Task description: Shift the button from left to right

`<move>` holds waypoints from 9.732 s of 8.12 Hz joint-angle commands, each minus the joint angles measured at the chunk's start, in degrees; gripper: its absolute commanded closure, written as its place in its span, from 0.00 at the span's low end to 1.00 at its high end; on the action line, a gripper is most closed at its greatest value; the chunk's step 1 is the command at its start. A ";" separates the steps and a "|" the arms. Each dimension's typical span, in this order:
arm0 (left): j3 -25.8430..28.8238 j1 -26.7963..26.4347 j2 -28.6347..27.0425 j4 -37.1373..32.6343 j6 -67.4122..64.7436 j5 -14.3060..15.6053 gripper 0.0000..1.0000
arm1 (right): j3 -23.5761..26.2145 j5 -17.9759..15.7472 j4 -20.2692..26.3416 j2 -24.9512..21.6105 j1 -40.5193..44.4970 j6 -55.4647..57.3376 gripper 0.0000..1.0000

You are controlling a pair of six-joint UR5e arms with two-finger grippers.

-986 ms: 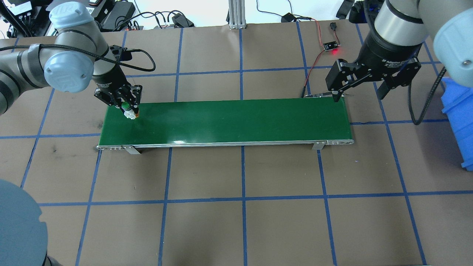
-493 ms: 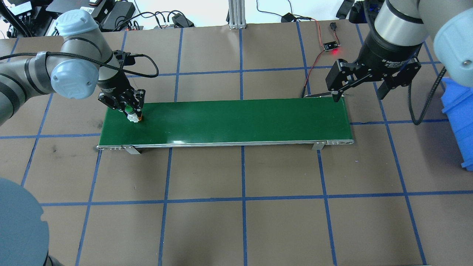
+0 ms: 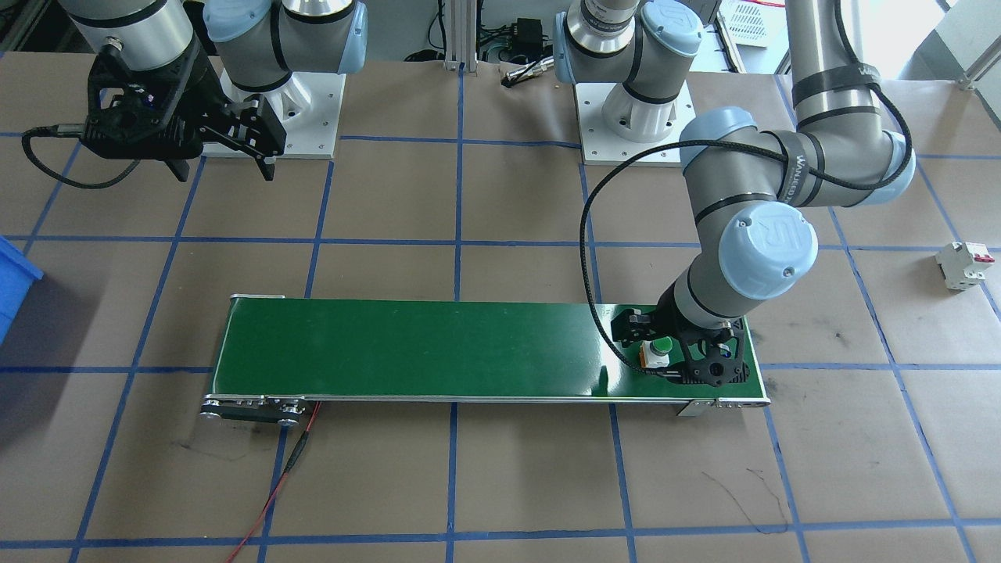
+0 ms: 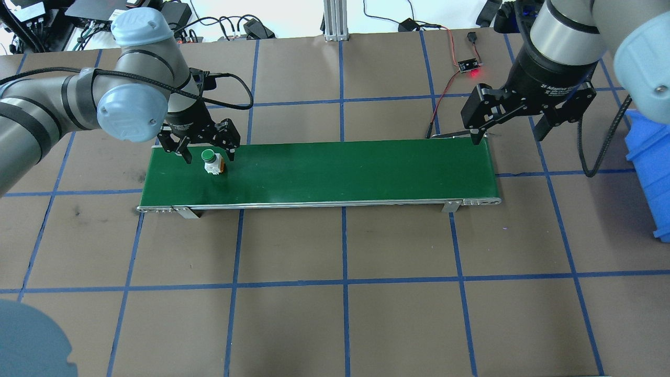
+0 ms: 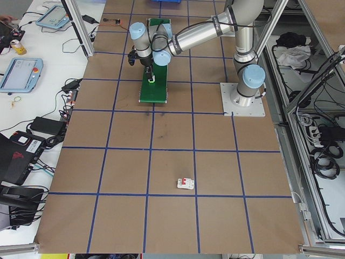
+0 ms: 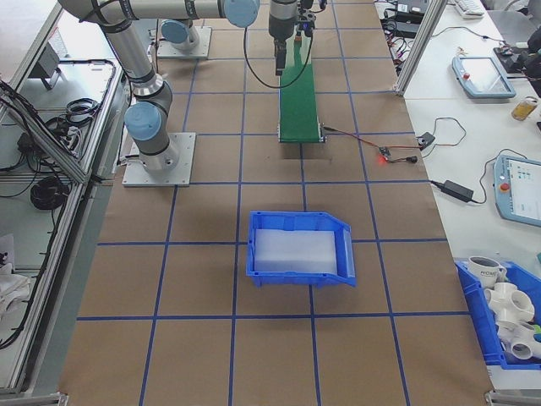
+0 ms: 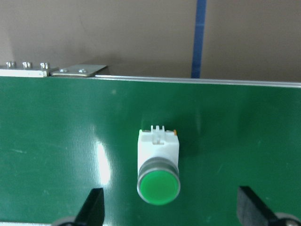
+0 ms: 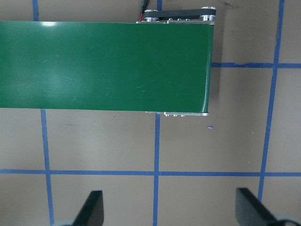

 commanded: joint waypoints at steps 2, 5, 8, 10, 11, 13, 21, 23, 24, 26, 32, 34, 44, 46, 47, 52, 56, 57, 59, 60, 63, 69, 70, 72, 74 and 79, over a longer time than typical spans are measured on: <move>6.03 -4.31 9.37 -12.97 -4.63 0.25 0.00 | -0.09 -0.09 0.07 0.00 -0.08 -0.14 0.00; 12.12 -6.17 14.76 -19.62 -4.19 0.08 0.00 | 0.17 0.18 -0.11 0.43 0.01 -0.13 0.00; 12.04 -6.17 16.24 -19.45 -4.10 0.25 0.00 | 1.84 0.36 -5.87 6.04 0.01 -4.52 0.00; 12.65 -6.08 15.21 -18.93 -2.88 0.25 0.00 | 3.68 1.05 -15.52 12.79 -0.26 -4.44 0.01; 12.65 -6.08 16.51 -19.44 -2.53 0.34 0.00 | 5.08 1.49 -22.10 16.22 -0.26 -4.44 0.01; 12.13 -6.08 16.34 -18.84 -2.61 0.69 0.00 | 6.06 6.21 -28.22 18.01 -0.26 -4.44 0.00; 11.95 -5.55 15.90 -14.97 -0.76 1.04 0.00 | 6.59 16.17 -28.41 18.46 -2.02 1.60 0.04; 11.86 -5.46 15.99 -14.97 0.29 1.04 0.00 | 6.68 15.91 -28.67 18.28 -1.58 3.64 0.06; 12.12 -5.38 15.99 -14.97 0.29 1.04 0.00 | 6.68 16.08 -28.84 18.37 -1.05 7.04 0.06; 11.86 -5.29 16.08 -15.05 0.55 0.69 0.00 | 6.68 15.91 -31.56 18.80 1.49 10.74 0.06; 12.04 -4.76 15.99 -14.97 2.84 0.43 0.00 | 6.68 9.26 -33.59 24.76 5.28 11.56 0.08; 11.95 -4.76 16.08 -14.97 2.84 0.43 0.00 | 6.42 7.31 -33.16 26.19 5.28 9.46 0.34; 11.86 -4.85 16.34 -15.05 2.84 0.34 0.00 | -7.47 -9.85 -13.11 20.04 -21.73 -45.30 1.00; 11.86 -4.93 16.43 -15.05 2.84 0.34 0.00 | -7.38 -9.49 -16.16 20.21 -32.11 -63.33 1.00; 11.86 -4.93 16.43 -15.05 2.84 0.34 0.00 | -7.38 -9.23 -18.02 20.47 -36.95 -72.47 1.00; 11.86 -4.93 16.43 -15.14 2.84 0.34 0.00 | -5.72 -3.26 -35.87 34.43 -43.76 -110.12 0.92; 11.78 -4.85 16.43 -15.14 2.84 0.43 0.00 | -1.14 -3.43 -40.36 35.68 -44.29 -119.32 0.44; 11.78 -4.85 16.43 -15.14 2.84 0.43 0.00 | -1.14 -3.08 -40.27 35.33 -44.47 -121.93 0.22; 11.78 -4.85 16.43 -15.23 2.84 0.43 0.00 | -1.23 -2.99 -39.66 30.53 -44.56 -124.07 0.07; 11.78 -4.85 16.43 -15.23 2.84 0.43 0.00 | -1.23 -2.99 -39.22 27.54 -44.56 -122.93 0.07; 11.78 -4.93 16.43 -15.23 2.84 0.43 0.00 | -1.23 -1.06 -23.11 14.11 -44.30 -111.04 0.10; 11.78 -4.93 16.43 -15.23 2.84 0.51 0.00 | -2.81 -4.47 -4.86 0.70 -16.07 -45.25 0.00; 11.78 -4.93 16.52 -15.32 2.84 0.69 0.00 | -2.81 -4.74 -4.68 0.70 -9.55 -34.44 0.00; 11.78 -4.93 16.43 -15.32 2.75 0.52 0.00 | -2.81 -5.01 -5.20 1.49 2.41 -12.45 0.00; 11.69 -4.76 16.43 -15.40 2.84 0.43 0.00 | -2.81 -4.83 -4.59 1.58 6.85 -0.95 0.00; 10.55 -4.93 16.69 -15.76 2.75 0.34 0.00 | -2.73 -4.83 -4.68 1.76 6.95 -0.75 0.00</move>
